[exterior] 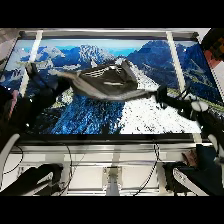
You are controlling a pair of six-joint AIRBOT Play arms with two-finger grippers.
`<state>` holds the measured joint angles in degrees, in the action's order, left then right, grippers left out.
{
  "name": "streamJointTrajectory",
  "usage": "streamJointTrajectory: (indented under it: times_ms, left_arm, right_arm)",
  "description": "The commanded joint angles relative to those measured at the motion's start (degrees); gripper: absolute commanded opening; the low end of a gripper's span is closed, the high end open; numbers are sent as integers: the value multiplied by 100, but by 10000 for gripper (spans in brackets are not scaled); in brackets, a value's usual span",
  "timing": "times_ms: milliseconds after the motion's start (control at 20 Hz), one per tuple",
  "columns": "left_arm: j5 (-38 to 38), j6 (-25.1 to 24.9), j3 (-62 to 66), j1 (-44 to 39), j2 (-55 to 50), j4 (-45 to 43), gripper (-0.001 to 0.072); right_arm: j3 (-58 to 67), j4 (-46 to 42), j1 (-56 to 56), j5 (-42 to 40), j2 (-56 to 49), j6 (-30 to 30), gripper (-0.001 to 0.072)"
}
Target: Fold the clothes and pants, and hang the long-sleeved shirts on hangers.
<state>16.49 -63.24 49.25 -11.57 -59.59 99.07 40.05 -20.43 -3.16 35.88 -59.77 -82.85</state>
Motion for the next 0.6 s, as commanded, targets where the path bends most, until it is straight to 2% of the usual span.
streamJointTrajectory:
  times_ms: [0, 150, 350, 550]
  left_arm:
    - [90, -175, 1615, -11, -404, -2, 29]
    - [90, -175, 2822, -17, -957, 44, 29]
    - [149, -175, 3971, -44, -1676, 247, 29]
    - [153, -175, 5005, -284, -2479, 678, 28]
  right_arm:
    - [1644, -382, -7, -485, -632, -7, 5]
    - [3097, -439, -7, -826, -1414, 4, 5]
    - [4745, -581, -7, -855, -2253, 0, 5]
    - [5598, -684, -7, -1733, -2691, 2, 5]
